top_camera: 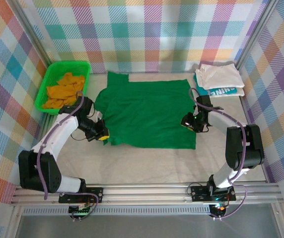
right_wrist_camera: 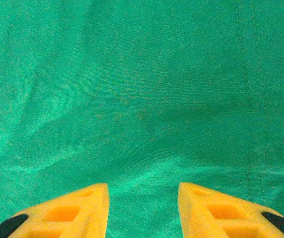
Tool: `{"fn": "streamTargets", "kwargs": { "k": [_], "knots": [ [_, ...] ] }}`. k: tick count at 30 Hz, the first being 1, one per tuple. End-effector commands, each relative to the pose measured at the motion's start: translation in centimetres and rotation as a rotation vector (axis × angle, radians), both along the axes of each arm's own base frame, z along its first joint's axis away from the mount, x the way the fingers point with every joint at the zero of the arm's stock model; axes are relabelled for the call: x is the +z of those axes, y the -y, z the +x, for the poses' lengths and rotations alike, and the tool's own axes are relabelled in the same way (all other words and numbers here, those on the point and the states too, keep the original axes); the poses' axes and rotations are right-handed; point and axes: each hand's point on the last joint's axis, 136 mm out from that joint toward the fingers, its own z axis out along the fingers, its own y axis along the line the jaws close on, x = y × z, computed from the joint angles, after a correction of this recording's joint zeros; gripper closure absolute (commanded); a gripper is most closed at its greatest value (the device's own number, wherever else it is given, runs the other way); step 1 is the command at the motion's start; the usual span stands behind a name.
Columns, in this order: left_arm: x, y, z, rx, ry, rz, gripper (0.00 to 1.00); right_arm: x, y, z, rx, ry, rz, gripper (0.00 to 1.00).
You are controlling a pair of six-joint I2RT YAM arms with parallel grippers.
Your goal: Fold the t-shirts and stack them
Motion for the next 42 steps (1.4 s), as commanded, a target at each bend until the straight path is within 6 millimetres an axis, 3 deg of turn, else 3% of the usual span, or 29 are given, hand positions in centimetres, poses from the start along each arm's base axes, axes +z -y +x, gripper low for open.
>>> {"fn": "streamTargets", "kwargs": {
  "k": [1, 2, 4, 7, 10, 14, 17, 18, 21, 26, 28, 32, 35, 39, 42],
  "knots": [
    [-2.2, 0.3, 1.0, -0.032, -0.029, -0.059, 1.00, 0.9, -0.5, 1.0, 0.009, 0.026, 0.013, 0.58],
    [-2.6, 0.3, 1.8, -0.032, -0.020, -0.058, 0.97, 0.9, -0.5, 1.0, 0.009, 0.028, 0.015, 0.58],
    [-2.8, 0.4, 4.0, -0.032, 0.026, -0.054, 0.65, 1.0, -0.6, 1.1, 0.009, 0.032, 0.019, 0.58],
    [-1.6, 0.8, 6.6, -0.024, 0.114, -0.071, 0.69, 0.9, -0.6, 1.3, 0.008, 0.032, 0.020, 0.58],
    [-1.4, -0.8, 8.0, 0.011, 0.167, 0.029, 0.68, 0.9, -0.6, 1.5, 0.007, 0.039, 0.020, 0.58],
    [-1.1, -0.9, 7.2, 0.008, 0.243, 0.043, 0.61, 0.9, -0.7, 1.5, 0.008, 0.042, 0.022, 0.58],
    [-1.7, -1.5, 5.4, 0.009, 0.312, 0.084, 0.39, 0.6, -0.7, 1.6, 0.012, 0.042, 0.023, 0.58],
    [-2.0, -1.5, 4.8, 0.007, 0.336, 0.083, 0.38, 0.4, -0.8, 1.6, 0.016, 0.039, 0.025, 0.58],
    [-2.7, -1.7, 3.4, 0.012, 0.364, 0.083, 0.37, 0.2, -1.3, 1.9, 0.026, 0.032, 0.048, 0.59],
    [-0.6, -2.6, 1.5, 0.049, 0.455, 0.106, 0.40, 0.5, -1.5, 2.0, 0.035, 0.035, 0.064, 0.59],
    [-0.6, -3.2, 0.3, 0.099, 0.447, 0.119, 0.39, 0.7, -1.3, 2.0, 0.035, 0.043, 0.051, 0.59],
    [-2.9, -4.0, -1.7, 0.260, 0.361, 0.108, 0.41, 0.7, -1.5, 1.9, 0.038, 0.045, 0.060, 0.59],
    [-5.0, -3.9, -2.6, 0.279, 0.342, 0.139, 0.48, 0.6, -1.7, 1.9, 0.033, 0.045, 0.081, 0.59],
    [-6.7, -3.0, -3.0, 0.257, 0.372, 0.184, 0.48, 0.8, -2.1, 2.1, 0.035, 0.049, 0.101, 0.59],
    [-6.8, -2.6, -2.2, 0.244, 0.432, 0.194, 0.45, 1.0, -2.1, 2.1, 0.036, 0.058, 0.105, 0.59]
  ]
}}
